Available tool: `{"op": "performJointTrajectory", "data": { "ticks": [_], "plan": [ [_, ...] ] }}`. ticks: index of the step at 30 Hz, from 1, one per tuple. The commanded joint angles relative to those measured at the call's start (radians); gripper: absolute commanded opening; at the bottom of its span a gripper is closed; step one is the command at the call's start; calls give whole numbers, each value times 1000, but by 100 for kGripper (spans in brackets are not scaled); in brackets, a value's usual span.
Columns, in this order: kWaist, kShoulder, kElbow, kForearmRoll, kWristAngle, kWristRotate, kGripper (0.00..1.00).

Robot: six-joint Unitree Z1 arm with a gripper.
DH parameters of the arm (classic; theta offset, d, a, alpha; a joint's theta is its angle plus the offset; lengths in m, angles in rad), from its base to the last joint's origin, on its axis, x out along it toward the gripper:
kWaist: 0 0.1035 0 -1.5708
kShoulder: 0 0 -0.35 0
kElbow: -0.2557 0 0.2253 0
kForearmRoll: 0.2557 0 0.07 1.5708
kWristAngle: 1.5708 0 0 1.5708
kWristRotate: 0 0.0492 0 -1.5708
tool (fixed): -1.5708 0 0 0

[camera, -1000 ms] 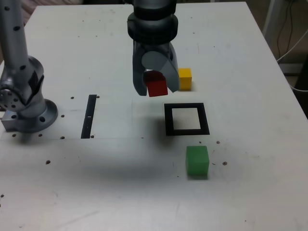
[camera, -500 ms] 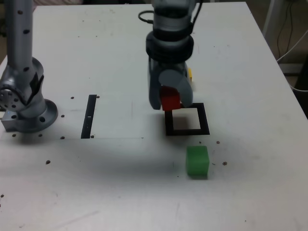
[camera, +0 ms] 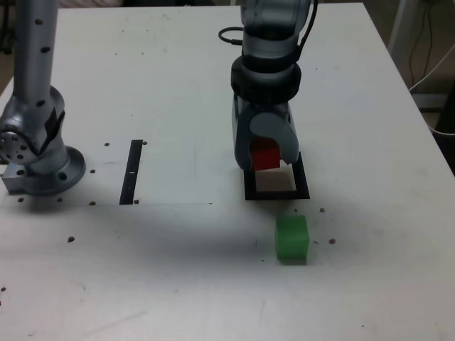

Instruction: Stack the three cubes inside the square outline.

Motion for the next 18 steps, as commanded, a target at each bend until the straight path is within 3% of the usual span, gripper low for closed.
{"op": "performJointTrajectory", "data": {
  "ticks": [1,13,18],
  "plan": [
    [-2,16,-7,-5,-3,-4,30],
    [-2,65,-27,-6,-16,-7,30],
    [-6,100,-41,-12,-23,-6,40]
  ]
}}
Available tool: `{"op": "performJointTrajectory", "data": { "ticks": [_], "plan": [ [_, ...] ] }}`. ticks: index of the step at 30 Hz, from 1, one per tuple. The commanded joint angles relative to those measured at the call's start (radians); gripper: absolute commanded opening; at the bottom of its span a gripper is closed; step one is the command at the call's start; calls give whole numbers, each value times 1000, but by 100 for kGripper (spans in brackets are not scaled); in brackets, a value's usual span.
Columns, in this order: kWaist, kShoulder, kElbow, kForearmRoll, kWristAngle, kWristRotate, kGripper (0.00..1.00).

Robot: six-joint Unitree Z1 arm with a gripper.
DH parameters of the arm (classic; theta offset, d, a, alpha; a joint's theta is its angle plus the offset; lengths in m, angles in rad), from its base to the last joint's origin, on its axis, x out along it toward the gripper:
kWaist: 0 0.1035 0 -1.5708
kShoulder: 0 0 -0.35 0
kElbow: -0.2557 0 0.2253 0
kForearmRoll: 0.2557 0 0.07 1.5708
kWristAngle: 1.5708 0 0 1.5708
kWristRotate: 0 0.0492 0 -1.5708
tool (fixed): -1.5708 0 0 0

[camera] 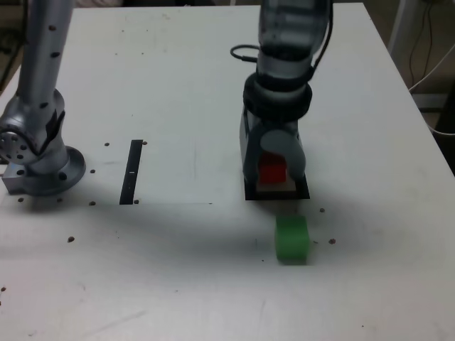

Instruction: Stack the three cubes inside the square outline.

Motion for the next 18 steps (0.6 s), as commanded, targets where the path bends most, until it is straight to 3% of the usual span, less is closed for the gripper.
{"op": "performJointTrajectory", "data": {
  "ticks": [1,11,18],
  "plan": [
    [-3,10,-6,-4,-2,0,44],
    [-4,4,13,-15,7,-8,94],
    [-8,-15,8,-3,27,-17,99]
  ]
}}
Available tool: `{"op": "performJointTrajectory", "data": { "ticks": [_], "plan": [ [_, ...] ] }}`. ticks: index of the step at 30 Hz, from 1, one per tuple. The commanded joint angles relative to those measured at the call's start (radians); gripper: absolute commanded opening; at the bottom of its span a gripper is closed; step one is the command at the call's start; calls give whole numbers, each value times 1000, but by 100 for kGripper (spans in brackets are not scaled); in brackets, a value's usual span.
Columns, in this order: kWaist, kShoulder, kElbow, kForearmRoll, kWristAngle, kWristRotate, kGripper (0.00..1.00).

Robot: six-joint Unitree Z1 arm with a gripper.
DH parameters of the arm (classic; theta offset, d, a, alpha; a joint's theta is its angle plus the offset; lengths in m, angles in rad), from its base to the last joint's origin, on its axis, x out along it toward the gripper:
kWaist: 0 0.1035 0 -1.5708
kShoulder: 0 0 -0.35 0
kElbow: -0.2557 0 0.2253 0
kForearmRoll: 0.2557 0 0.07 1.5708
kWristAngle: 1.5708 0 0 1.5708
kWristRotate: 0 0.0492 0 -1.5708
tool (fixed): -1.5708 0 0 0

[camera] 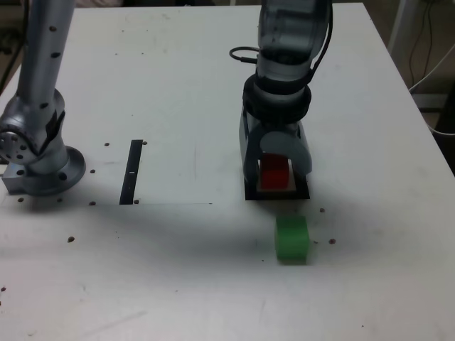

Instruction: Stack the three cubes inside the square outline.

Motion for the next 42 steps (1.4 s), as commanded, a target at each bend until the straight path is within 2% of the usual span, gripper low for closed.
{"op": "performJointTrajectory", "data": {
  "ticks": [1,8,16,21,24,27,35,42],
  "plan": [
    [-4,-14,-2,5,9,-2,99],
    [-10,-116,23,11,26,-3,99],
    [0,-220,37,93,29,16,99],
    [54,-245,9,129,63,76,99],
    [100,-233,-46,168,89,112,99],
    [152,-201,-122,225,99,148,99],
    [282,-97,-279,319,83,258,99],
    [328,-48,-264,326,54,314,99]
  ]
}}
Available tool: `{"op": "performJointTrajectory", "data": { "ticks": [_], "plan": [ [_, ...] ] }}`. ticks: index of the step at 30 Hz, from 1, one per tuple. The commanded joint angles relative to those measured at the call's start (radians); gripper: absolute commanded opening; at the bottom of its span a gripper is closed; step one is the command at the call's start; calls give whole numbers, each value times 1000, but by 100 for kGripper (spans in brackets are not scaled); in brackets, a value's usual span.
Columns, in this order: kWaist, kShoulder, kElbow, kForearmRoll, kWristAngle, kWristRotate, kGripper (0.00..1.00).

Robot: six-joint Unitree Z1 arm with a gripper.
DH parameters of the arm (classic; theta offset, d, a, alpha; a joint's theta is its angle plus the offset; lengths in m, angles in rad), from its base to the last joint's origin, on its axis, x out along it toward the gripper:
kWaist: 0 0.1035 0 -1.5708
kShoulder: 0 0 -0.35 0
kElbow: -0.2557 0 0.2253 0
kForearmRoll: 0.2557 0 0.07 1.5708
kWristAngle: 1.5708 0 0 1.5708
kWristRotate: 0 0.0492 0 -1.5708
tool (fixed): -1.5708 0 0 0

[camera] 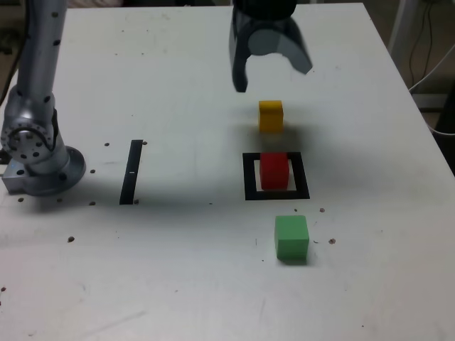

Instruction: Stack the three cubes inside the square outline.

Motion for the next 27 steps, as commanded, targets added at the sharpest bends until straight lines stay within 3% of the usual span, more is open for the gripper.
{"op": "performJointTrajectory", "data": {
  "ticks": [1,17,27],
  "plan": [
    [-1,7,3,0,-4,5,99],
    [26,128,29,-79,-28,65,94],
    [18,165,43,-104,-51,62,75]
  ]
}}
